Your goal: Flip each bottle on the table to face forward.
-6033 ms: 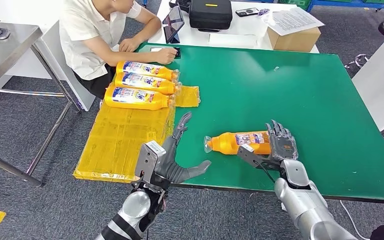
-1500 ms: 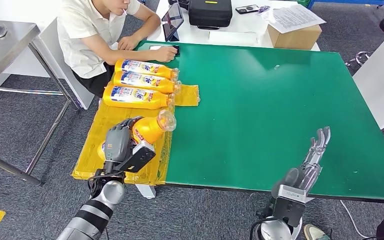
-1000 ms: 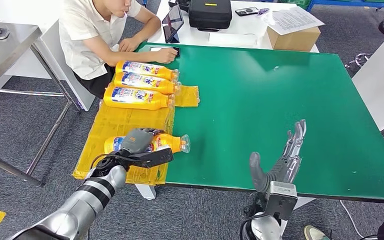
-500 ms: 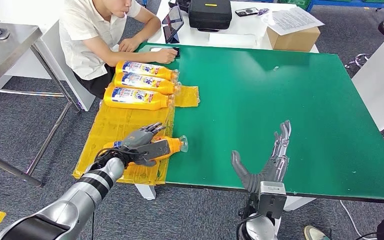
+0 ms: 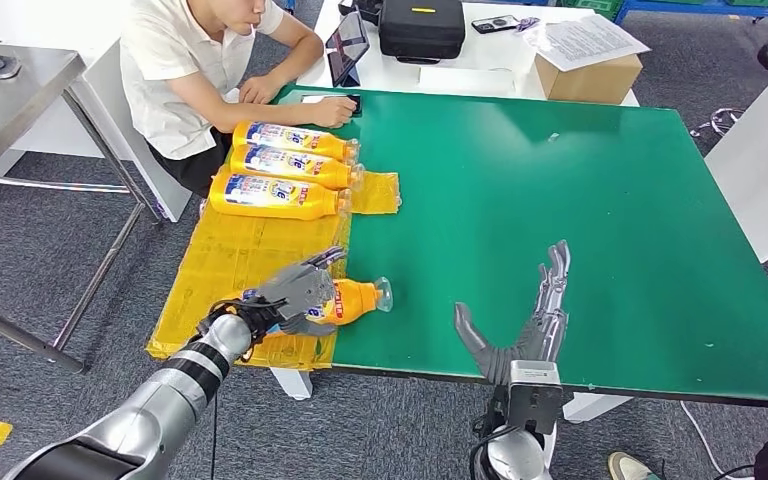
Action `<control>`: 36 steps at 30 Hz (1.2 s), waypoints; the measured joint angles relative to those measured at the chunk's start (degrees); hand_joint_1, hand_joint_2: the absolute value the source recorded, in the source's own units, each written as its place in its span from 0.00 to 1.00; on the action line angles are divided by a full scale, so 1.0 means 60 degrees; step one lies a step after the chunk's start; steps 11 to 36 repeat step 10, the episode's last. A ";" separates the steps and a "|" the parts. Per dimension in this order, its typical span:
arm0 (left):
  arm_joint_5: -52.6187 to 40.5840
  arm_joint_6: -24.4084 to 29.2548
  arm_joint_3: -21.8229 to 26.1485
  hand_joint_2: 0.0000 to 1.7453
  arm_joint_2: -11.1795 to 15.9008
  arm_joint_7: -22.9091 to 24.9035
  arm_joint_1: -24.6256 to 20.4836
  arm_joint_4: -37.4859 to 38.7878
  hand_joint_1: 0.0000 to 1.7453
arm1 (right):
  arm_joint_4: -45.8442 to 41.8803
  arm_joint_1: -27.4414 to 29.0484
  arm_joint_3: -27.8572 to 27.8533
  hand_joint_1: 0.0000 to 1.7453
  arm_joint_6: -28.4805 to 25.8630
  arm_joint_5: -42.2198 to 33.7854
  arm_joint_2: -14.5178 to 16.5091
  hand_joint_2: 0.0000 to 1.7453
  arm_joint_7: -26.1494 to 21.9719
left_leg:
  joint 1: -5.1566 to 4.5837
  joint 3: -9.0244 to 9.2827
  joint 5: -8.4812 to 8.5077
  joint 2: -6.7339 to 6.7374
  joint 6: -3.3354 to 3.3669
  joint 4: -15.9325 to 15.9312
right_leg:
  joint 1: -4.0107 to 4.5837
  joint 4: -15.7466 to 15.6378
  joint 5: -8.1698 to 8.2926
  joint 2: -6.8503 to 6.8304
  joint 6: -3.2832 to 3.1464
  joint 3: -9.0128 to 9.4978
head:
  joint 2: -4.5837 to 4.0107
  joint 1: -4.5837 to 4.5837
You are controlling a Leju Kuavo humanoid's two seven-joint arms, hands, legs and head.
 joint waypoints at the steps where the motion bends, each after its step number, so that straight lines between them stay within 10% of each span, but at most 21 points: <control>1: 0.0148 -0.0078 0.0032 1.00 -0.0019 -0.0044 0.0095 -0.0140 0.00 | 0.0001 0.0004 0.0000 0.00 0.0000 0.0000 -0.0002 1.00 0.0000 | -0.0001 0.0000 0.0000 0.0001 0.0000 0.0000 | -0.0001 -0.0001 0.0000 0.0000 0.0000 -0.0003 | 0.0000 0.0000; 10: 0.2492 -0.0030 0.0158 1.00 -0.0327 -0.0397 0.2063 -0.3710 0.00 | 0.0005 0.0299 -0.0028 0.00 0.0000 0.0263 -0.0006 1.00 -0.0001 | -0.0001 -0.0061 -0.0001 0.0008 -0.0001 0.0001 | 0.0000 0.0000 0.0000 0.0004 0.0000 -0.0070 | 0.0000 -0.0001; 36: 0.2492 -0.0030 0.0158 1.00 -0.0327 -0.0397 0.2063 -0.3710 0.00 | 0.0005 0.0299 -0.0028 0.00 0.0000 0.0263 -0.0006 1.00 -0.0001 | -0.0001 -0.0061 -0.0001 0.0008 -0.0001 0.0001 | 0.0000 0.0000 0.0000 0.0004 0.0000 -0.0070 | 0.0000 -0.0001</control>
